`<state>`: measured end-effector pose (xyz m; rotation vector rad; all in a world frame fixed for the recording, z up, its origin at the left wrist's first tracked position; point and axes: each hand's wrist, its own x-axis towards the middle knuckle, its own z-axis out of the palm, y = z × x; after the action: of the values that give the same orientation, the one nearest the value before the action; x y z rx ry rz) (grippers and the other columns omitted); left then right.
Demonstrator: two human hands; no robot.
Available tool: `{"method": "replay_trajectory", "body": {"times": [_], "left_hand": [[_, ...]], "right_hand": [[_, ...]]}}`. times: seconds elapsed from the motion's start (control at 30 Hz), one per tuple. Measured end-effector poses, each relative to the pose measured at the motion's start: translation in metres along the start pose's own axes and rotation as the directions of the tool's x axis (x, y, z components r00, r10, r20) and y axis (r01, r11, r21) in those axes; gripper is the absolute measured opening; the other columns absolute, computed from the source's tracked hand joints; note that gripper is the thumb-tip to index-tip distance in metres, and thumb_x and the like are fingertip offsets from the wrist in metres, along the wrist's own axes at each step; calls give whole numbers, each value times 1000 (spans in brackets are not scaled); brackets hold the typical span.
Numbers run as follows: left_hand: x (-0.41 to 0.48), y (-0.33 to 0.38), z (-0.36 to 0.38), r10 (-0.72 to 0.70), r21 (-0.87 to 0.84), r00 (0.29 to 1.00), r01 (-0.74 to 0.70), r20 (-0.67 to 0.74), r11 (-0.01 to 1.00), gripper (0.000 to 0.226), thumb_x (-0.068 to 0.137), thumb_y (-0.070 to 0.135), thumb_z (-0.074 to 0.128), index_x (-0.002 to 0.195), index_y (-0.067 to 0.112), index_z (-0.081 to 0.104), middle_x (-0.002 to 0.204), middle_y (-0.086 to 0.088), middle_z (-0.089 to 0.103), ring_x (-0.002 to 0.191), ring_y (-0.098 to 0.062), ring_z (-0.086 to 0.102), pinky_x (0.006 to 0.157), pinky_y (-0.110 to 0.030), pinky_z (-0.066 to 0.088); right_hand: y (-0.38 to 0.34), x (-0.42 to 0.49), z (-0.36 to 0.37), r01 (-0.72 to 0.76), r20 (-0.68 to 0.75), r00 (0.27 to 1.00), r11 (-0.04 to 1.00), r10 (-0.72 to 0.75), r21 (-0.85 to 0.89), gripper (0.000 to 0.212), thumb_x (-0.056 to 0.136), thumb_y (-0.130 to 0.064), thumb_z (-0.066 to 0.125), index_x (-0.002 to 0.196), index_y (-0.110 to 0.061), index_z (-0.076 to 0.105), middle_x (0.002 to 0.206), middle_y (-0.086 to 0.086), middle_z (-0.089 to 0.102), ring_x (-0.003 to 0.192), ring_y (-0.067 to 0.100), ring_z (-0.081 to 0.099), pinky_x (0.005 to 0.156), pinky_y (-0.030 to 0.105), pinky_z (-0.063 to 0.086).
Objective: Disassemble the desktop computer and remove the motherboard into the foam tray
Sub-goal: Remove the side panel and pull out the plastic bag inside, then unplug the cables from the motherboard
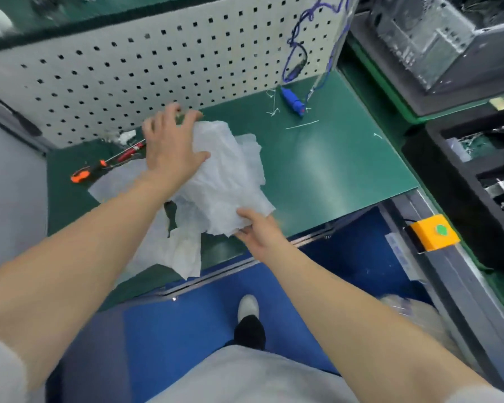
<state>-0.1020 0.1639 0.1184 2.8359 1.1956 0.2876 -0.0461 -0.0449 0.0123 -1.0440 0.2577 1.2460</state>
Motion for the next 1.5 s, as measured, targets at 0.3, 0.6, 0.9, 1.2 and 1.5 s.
{"method": "replay_trajectory", "body": {"times": [0.3, 0.6, 0.9, 1.2, 1.5], "left_hand": [[-35, -34, 91, -31, 28, 757, 17, 652, 999, 90, 79, 86, 50, 153, 65, 3, 171, 0, -16, 156, -38, -15, 115, -76, 4], [-24, 4, 84, -68, 232, 858, -61, 509, 971, 84, 67, 74, 54, 142, 37, 44, 151, -14, 34, 148, -42, 13, 115, -66, 6], [-15, 162, 59, 373, -172, 903, -342, 213, 924, 34, 80, 36, 65, 111, 23, 62, 114, -5, 53, 111, -30, 47, 98, -43, 32], [-95, 409, 51, 674, -409, 688, -552, 270, 727, 16, 85, 30, 60, 97, 27, 70, 105, -2, 72, 99, -32, 65, 75, -36, 50], [-209, 622, 8, 861, -505, 509, -740, 11, 444, 31, 85, 50, 51, 70, 25, 61, 69, 9, 63, 71, -22, 60, 60, -29, 40]], "right_hand": [[37, 42, 61, -207, -289, 945, 962, 150, -179, 32, 90, -19, 79, 117, -16, 63, 106, 12, 73, 81, 27, 71, 60, 33, 60], [9, 32, 45, -238, -480, 876, 904, 42, -356, 74, 78, -41, 78, 127, -15, 28, 88, 9, 58, 69, 27, 60, 63, 34, 55], [-72, -29, -43, -12, -537, 818, 928, -205, -372, 43, 90, -41, 64, 116, -15, 41, 103, 10, 64, 87, 31, 74, 71, 40, 63], [-168, -172, -230, 262, -738, 568, 930, -364, -257, 32, 91, -35, 60, 114, -13, 55, 103, 12, 69, 77, 31, 72, 71, 48, 63], [-218, -345, -374, 391, -846, 225, 840, -483, -376, 24, 91, -41, 62, 105, -21, 61, 102, 1, 68, 97, 28, 69, 86, 48, 60]]}}
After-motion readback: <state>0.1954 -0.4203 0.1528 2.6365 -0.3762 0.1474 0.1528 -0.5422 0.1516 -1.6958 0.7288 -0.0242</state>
